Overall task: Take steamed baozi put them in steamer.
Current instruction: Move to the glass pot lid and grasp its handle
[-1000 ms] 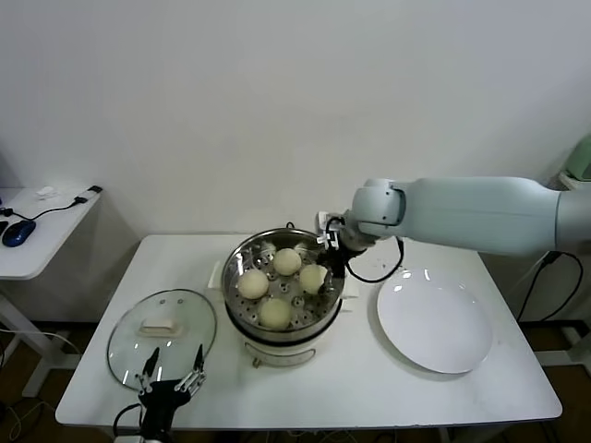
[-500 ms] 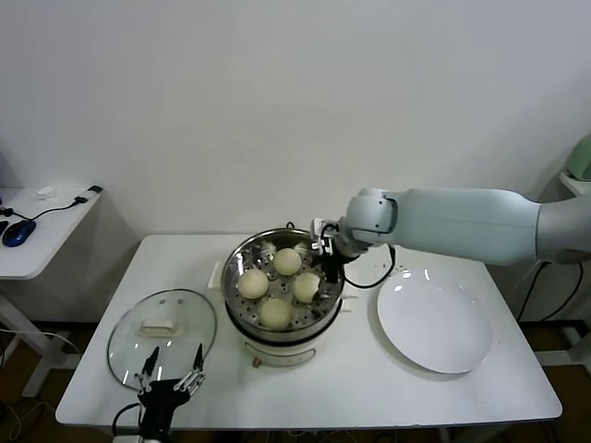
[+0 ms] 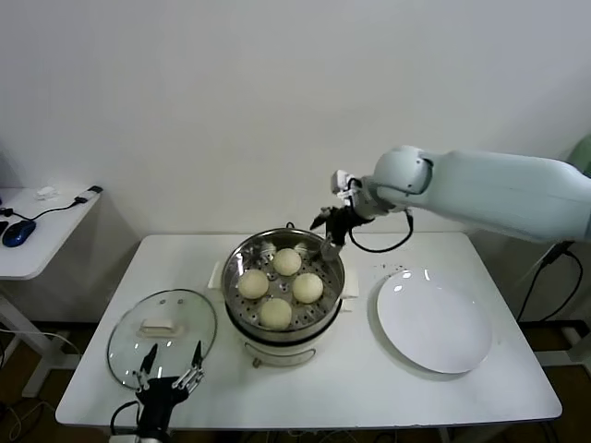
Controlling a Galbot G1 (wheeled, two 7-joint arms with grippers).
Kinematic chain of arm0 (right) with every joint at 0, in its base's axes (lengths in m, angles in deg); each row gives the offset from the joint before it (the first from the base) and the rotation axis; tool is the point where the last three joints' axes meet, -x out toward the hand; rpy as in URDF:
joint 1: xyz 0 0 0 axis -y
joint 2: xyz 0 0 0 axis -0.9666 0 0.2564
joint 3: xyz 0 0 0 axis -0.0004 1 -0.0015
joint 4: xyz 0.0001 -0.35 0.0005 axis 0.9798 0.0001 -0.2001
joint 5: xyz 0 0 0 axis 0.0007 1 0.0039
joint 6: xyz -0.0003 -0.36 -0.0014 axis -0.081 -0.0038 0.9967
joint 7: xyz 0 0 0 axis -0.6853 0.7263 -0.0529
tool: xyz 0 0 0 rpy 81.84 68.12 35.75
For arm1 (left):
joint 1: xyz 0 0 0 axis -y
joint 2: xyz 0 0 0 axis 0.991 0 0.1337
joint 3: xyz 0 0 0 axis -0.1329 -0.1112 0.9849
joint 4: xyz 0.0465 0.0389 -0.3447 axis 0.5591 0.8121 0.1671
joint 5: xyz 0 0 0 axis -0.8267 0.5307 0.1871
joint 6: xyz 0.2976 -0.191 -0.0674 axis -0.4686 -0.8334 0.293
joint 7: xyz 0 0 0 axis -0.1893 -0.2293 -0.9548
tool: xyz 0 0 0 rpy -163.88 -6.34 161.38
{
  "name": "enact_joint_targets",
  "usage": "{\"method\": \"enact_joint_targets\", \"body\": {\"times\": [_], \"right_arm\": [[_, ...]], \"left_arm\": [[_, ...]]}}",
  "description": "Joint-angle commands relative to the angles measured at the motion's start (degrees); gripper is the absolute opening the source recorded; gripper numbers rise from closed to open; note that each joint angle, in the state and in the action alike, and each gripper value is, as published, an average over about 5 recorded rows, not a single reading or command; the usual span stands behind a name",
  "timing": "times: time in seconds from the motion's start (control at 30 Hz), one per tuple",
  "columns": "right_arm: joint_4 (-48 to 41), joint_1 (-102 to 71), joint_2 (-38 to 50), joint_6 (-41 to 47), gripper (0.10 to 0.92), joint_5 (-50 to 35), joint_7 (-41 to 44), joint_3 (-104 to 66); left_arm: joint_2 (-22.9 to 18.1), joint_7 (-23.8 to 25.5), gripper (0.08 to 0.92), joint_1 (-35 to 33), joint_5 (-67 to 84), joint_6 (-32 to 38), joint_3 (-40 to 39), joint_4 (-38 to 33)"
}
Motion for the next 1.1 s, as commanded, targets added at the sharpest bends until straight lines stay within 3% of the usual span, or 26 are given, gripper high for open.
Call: {"method": "enact_joint_targets", "body": {"times": [0.03, 0.13, 0.33, 0.5, 0.63, 0.87, 1.1], "right_arm": [[0.8, -23.5, 15.7, -3.7, 0.823, 3.8, -30.6, -35.2], [2.7, -37.3, 20.3, -7.0, 0.823, 7.1, -36.4, -48.1], [6.5, -69.7, 24.3, -16.6, 0.823, 14.8, -37.5, -75.5], [7.7, -96.1, 16.7, -22.3, 0.823, 19.7, -36.4, -100.1], [7.5, -110.0, 7.7, -26.3, 0.823, 23.3, -33.7, -113.7], [6.3, -123.2, -5.2, -33.6, 0.823, 28.4, -32.1, -119.3], [6.5, -128.6, -12.1, -36.0, 0.823, 32.0, -33.3, -116.1]], "left_arm": [[1.1, -0.4, 0.823, 1.5, 3.7, -0.6, 0.8, -0.5], [1.5, 0.2, 0.823, 3.4, 4.3, 0.0, 2.2, 0.2], [3.2, 0.0, 0.823, 5.7, 6.2, 0.1, 3.1, 1.5], [4.4, -1.9, 0.823, 6.8, 3.0, -0.4, 3.1, 2.4], [6.4, -6.8, 0.823, 7.1, -6.2, -0.7, 2.9, 3.1], [9.1, -10.2, 0.823, 6.6, -16.7, 0.6, 4.4, 6.1], [10.6, -15.0, 0.823, 6.4, -31.5, 1.8, 4.8, 9.8]]}}
